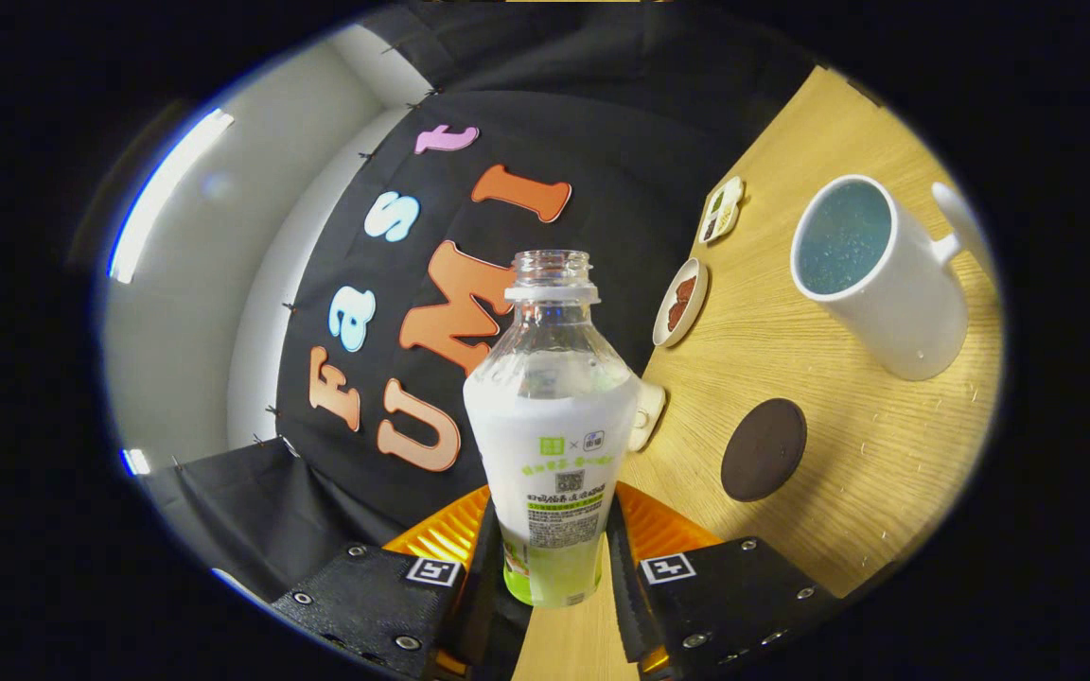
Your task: Take the bottle from table, then pour the juice into the cup, finally place the bottle on the coaster
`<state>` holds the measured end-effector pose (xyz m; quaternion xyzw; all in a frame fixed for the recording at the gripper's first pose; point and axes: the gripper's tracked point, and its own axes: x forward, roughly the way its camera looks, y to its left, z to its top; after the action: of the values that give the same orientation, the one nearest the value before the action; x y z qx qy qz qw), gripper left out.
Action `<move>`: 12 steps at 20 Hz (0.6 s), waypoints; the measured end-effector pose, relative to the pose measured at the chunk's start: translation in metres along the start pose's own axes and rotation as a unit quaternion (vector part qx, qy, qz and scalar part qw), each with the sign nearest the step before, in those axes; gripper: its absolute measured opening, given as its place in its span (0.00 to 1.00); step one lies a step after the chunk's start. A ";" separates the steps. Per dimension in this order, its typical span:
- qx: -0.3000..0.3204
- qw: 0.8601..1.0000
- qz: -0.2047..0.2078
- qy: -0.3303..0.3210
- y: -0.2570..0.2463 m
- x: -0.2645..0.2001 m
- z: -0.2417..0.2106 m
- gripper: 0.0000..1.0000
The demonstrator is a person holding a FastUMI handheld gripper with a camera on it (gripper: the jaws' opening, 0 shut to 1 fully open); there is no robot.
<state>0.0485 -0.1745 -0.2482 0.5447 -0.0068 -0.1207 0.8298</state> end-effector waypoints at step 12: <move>0.131 0.990 0.025 -0.039 -0.002 -0.003 0.020 0.54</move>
<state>0.0427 -0.1928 -0.2412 0.6432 -0.0680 -0.1193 0.7533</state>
